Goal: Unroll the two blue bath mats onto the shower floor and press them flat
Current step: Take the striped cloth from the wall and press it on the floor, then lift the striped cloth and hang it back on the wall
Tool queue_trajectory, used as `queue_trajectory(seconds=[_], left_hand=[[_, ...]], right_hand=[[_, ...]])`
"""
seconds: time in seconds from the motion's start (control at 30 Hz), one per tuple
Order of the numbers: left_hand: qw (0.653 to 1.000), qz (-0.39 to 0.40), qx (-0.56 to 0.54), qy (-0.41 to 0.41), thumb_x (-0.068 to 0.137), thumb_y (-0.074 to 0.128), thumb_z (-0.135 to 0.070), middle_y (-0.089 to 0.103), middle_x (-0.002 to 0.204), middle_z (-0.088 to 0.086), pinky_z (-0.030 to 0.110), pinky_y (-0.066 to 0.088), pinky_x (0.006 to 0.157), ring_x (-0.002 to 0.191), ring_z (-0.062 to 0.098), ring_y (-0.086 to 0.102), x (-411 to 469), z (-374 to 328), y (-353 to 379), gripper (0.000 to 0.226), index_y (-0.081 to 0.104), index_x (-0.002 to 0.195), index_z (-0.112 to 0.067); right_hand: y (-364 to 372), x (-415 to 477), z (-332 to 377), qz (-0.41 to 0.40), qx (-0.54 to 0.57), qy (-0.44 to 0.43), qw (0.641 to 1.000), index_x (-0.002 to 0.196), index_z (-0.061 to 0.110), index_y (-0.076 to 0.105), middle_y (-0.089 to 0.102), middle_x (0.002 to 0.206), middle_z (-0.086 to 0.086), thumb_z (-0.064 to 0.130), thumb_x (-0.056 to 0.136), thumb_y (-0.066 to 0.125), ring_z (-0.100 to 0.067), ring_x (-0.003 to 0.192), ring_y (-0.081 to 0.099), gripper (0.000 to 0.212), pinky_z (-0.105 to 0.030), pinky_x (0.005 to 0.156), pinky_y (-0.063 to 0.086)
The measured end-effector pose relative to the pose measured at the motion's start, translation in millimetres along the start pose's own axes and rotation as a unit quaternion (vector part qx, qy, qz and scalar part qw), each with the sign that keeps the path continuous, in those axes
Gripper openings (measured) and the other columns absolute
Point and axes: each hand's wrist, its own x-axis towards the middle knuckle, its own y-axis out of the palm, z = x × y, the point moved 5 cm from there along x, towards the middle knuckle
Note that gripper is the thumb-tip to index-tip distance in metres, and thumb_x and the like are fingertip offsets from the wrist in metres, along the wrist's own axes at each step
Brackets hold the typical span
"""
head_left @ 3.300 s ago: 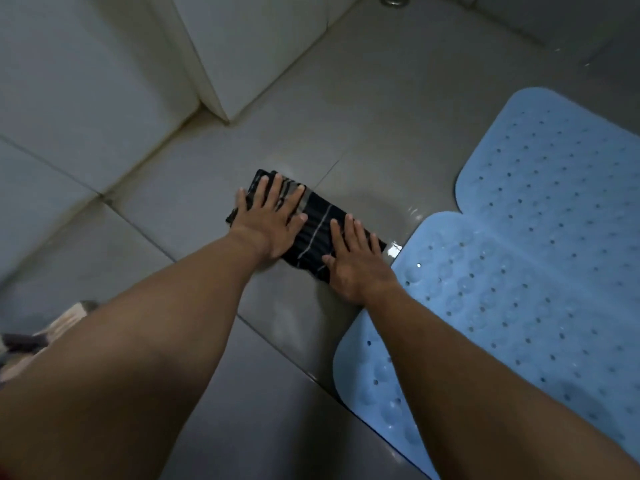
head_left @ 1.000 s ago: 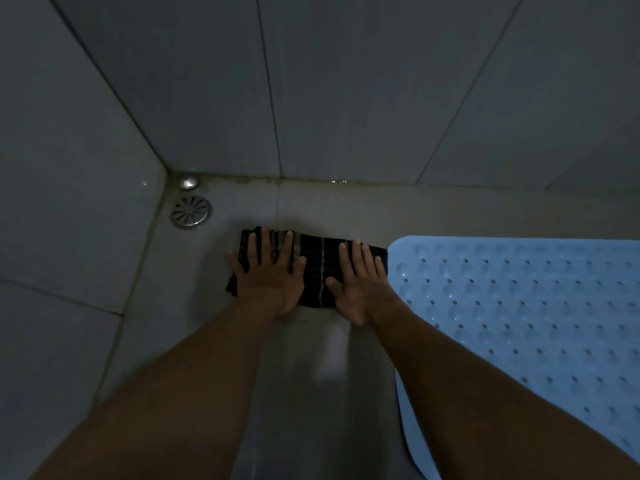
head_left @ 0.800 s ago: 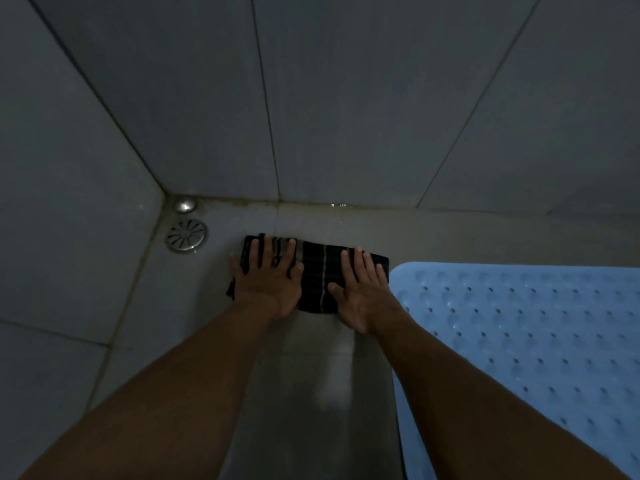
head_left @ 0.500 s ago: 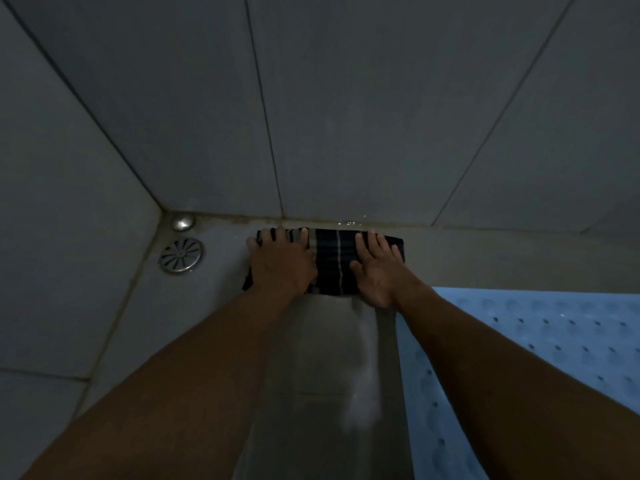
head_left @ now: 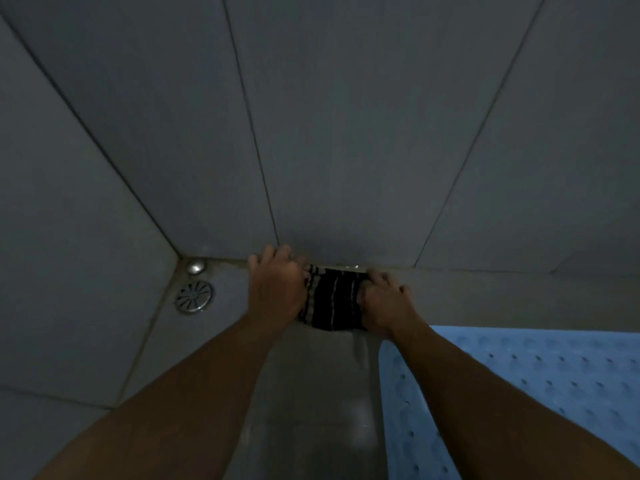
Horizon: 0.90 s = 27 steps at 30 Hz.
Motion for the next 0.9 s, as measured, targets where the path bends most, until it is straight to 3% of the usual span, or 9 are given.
queue_trajectory(seconds=[0.1, 0.17, 0.2, 0.23, 0.3, 0.4, 0.5, 0.77, 0.9], left_hand=[[0.997, -0.044, -0.036, 0.057, 0.066, 0.076, -0.014, 0.059, 0.088, 0.004, 0.035, 0.028, 0.069, 0.082, 0.03, 0.053, 12.7, -23.3, -66.0, 0.019, 0.066, 0.082, -0.019], [0.995, -0.051, -0.042, 0.079, 0.07, 0.076, -0.013, 0.06, 0.091, 0.002, 0.034, 0.026, 0.071, 0.086, 0.029, 0.053, 23.1, -35.3, -106.2, 0.02, 0.067, 0.086, -0.021], [0.993, -0.064, -0.042, 0.088, 0.073, 0.075, -0.015, 0.06, 0.092, 0.0, 0.034, 0.025, 0.072, 0.087, 0.029, 0.053, 29.3, -39.3, -127.9, 0.019, 0.067, 0.088, -0.023], [0.992, -0.075, -0.042, 0.094, 0.077, 0.072, -0.017, 0.06, 0.094, 0.0, 0.034, 0.024, 0.073, 0.088, 0.029, 0.052, 34.9, -40.4, -150.4, 0.016, 0.067, 0.091, -0.023], [0.991, -0.084, -0.04, 0.098, 0.084, 0.064, -0.02, 0.059, 0.099, 0.0, 0.034, 0.023, 0.074, 0.091, 0.028, 0.05, 47.1, -41.1, -195.3, 0.013, 0.066, 0.096, -0.024], [0.991, -0.089, -0.029, 0.096, 0.084, 0.057, -0.022, 0.059, 0.103, 0.003, 0.035, 0.022, 0.075, 0.095, 0.028, 0.049, 62.1, -36.2, -262.4, 0.016, 0.067, 0.097, -0.021], [0.993, -0.077, -0.018, 0.092, 0.085, 0.051, -0.028, 0.06, 0.108, 0.008, 0.038, 0.027, 0.078, 0.098, 0.031, 0.051, 72.0, -32.8, -324.8, 0.024, 0.068, 0.097, -0.016], [0.992, -0.068, -0.074, 0.082, 0.098, 0.051, -0.027, 0.066, 0.104, 0.003, 0.038, 0.025, 0.08, 0.101, 0.03, 0.049, 90.2, -86.1, -499.3, 0.018, 0.067, 0.099, -0.019], [0.988, -0.041, -0.102, 0.104, 0.101, 0.047, -0.028, 0.069, 0.102, -0.002, 0.037, 0.03, 0.083, 0.101, 0.026, 0.05, 116.6, -134.9, -598.5, 0.019, 0.065, 0.099, -0.024]], right_hand=[[-30.2, -29.8, 3.7, -0.019, 0.21, 0.039, 0.977, 0.138, 0.021, 0.03, 0.045, 0.14, -0.006, 0.02, 0.083, 0.068, -0.03, 0.132, 0.037, 0.067, -0.049, 0.102, 0.034], [-58.4, -39.7, 7.9, -0.023, 0.252, 0.051, 0.966, 0.151, 0.038, 0.013, 0.051, 0.134, -0.008, 0.02, 0.088, 0.063, -0.034, 0.127, 0.044, 0.082, -0.052, 0.101, 0.038], [-78.1, -41.8, 9.2, -0.047, 0.249, 0.044, 0.966, 0.149, 0.043, 0.019, 0.054, 0.129, -0.009, 0.024, 0.091, 0.059, -0.036, 0.122, 0.048, 0.073, -0.051, 0.098, 0.041], [-99.9, -44.3, 10.2, -0.074, 0.238, 0.04, 0.968, 0.143, 0.04, 0.036, 0.055, 0.123, -0.01, 0.029, 0.094, 0.055, -0.038, 0.118, 0.05, 0.054, -0.048, 0.095, 0.042], [-143.0, -51.4, 10.3, -0.104, 0.215, 0.038, 0.97, 0.115, 0.029, 0.059, 0.053, 0.116, -0.009, 0.035, 0.094, 0.049, -0.037, 0.113, 0.049, 0.025, -0.044, 0.092, 0.041], [-211.1, -72.3, 13.5, -0.115, 0.237, 0.035, 0.964, 0.101, 0.019, 0.056, 0.059, 0.111, -0.009, 0.024, 0.096, 0.047, -0.034, 0.108, 0.051, 0.012, -0.04, 0.083, 0.037], [-288.2, -101.1, 13.1, -0.135, 0.231, 0.045, 0.963, 0.102, 0.02, 0.046, 0.064, 0.097, -0.011, 0.026, 0.1, 0.04, -0.034, 0.097, 0.057, 0.008, -0.039, 0.08, 0.034], [-503.1, -197.5, -5.0, -0.17, 0.143, 0.04, 0.974, 0.108, 0.021, 0.047, 0.063, 0.096, -0.008, 0.011, 0.093, 0.048, -0.032, 0.095, 0.056, 0.018, -0.043, 0.091, 0.037], [-606.9, -257.4, -29.4, -0.166, 0.155, 0.056, 0.972, 0.108, 0.021, 0.047, 0.061, 0.092, -0.006, 0.015, 0.096, 0.046, -0.034, 0.091, 0.06, 0.013, -0.041, 0.082, 0.047]])
